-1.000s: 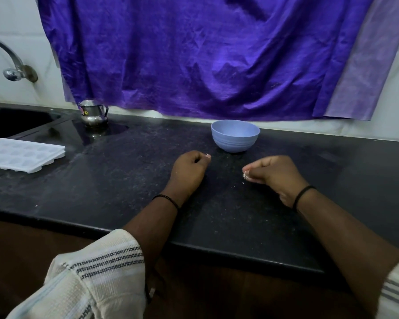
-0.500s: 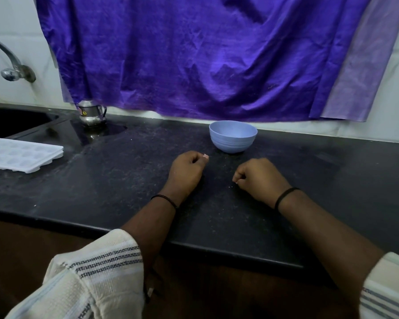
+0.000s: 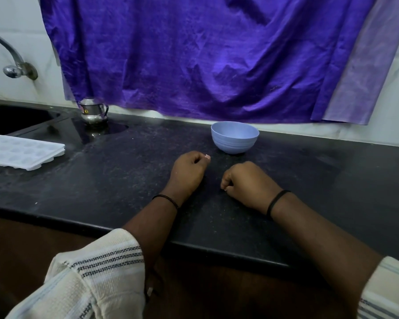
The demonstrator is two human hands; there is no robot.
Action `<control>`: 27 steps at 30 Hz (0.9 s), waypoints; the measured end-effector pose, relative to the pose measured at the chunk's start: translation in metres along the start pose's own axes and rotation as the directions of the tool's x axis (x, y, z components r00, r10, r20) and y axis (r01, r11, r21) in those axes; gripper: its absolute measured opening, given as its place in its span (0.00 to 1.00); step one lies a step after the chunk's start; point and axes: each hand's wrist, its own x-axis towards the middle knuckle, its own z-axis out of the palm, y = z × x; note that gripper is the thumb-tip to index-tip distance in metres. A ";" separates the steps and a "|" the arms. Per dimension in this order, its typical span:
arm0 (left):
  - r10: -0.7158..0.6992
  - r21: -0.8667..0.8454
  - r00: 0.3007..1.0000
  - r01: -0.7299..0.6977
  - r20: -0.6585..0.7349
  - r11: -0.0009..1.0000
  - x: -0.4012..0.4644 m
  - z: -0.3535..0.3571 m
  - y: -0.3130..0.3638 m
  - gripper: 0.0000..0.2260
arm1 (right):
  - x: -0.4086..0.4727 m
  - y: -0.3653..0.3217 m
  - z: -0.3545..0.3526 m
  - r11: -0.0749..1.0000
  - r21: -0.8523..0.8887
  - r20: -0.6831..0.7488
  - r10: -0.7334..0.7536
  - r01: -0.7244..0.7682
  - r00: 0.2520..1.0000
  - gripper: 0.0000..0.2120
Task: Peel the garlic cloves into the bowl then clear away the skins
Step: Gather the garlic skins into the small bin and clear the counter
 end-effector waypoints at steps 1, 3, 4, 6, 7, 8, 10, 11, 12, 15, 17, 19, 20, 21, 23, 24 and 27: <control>0.002 0.001 1.000 -0.002 0.000 1.000 0.000 0.000 0.001 0.09 | 0.000 -0.003 0.000 1.000 -0.015 -0.007 -0.005 0.005 1.000 0.07; 0.005 0.002 1.000 -0.005 0.000 1.000 -0.002 0.000 0.001 0.10 | 0.001 -0.008 0.000 0.998 -0.055 0.000 0.003 -0.003 1.000 0.06; 0.005 0.000 1.000 -0.005 0.001 1.000 -0.002 -0.001 0.001 0.10 | 0.002 -0.007 0.002 0.997 -0.072 -0.004 0.024 -0.024 1.000 0.06; 0.004 -0.002 1.000 -0.004 0.003 1.000 -0.004 -0.002 0.002 0.10 | 0.004 -0.001 0.006 0.990 0.028 -0.072 0.139 -0.137 0.988 0.06; 0.002 -0.006 1.000 -0.002 0.007 1.000 -0.005 -0.002 0.003 0.10 | 0.005 0.005 0.008 0.943 0.233 -0.116 0.269 -0.237 0.956 0.05; -0.001 -0.017 1.000 0.002 0.010 1.000 -0.006 -0.003 0.004 0.09 | 0.004 0.010 0.007 0.784 0.541 -0.109 0.423 -0.304 0.900 0.04; -0.011 -0.052 1.000 0.012 0.014 0.999 -0.009 -0.004 0.004 0.08 | -0.003 0.018 0.003 0.169 0.958 0.094 0.577 -0.231 0.811 0.05; -0.009 -0.067 1.000 0.010 0.015 0.998 -0.011 -0.007 0.007 0.08 | -0.009 0.017 -0.003 -0.061 0.986 0.162 0.572 -0.156 0.804 0.05; -0.018 -0.087 1.000 0.020 0.016 0.996 -0.012 -0.007 0.005 0.08 | -0.012 0.018 -0.004 -0.183 0.977 0.195 0.561 -0.110 0.804 0.04; -0.068 -0.151 0.997 0.071 0.026 0.986 -0.014 -0.011 0.005 0.07 | -0.019 0.012 -0.014 -0.306 0.952 0.186 0.520 -0.022 0.834 0.04; -0.103 -0.206 0.994 0.108 0.035 0.973 -0.019 -0.012 0.007 0.07 | -0.022 0.007 -0.017 -0.332 0.943 0.172 0.505 0.007 0.845 0.04; -0.125 -0.255 0.992 0.129 0.031 0.958 -0.029 -0.016 0.011 0.07 | -0.025 -0.001 -0.019 -0.347 0.938 0.175 0.483 0.004 0.858 0.04; -0.130 -0.279 0.991 0.134 0.030 0.951 -0.035 -0.020 0.012 0.06 | -0.027 -0.007 -0.019 -0.354 0.935 0.177 0.467 0.000 0.866 0.04; -0.134 -0.292 0.990 0.138 0.035 0.946 -0.040 -0.024 0.013 0.06 | -0.028 -0.013 -0.019 -0.362 0.932 0.178 0.457 0.000 0.872 0.04; -0.151 -0.328 0.988 0.155 0.039 0.932 -0.051 -0.034 0.013 0.07 | -0.030 -0.028 -0.018 -0.380 0.925 0.179 0.429 -0.003 0.885 0.04; -0.161 -0.349 0.986 0.166 0.043 0.922 -0.055 -0.040 0.013 0.07 | -0.031 -0.036 -0.017 -0.389 0.921 0.178 0.414 -0.004 0.893 0.04; -0.189 -0.394 0.981 0.193 0.048 0.899 -0.070 -0.072 0.012 0.06 | -0.032 -0.073 -0.014 -0.407 0.913 0.182 0.334 -0.033 0.925 0.05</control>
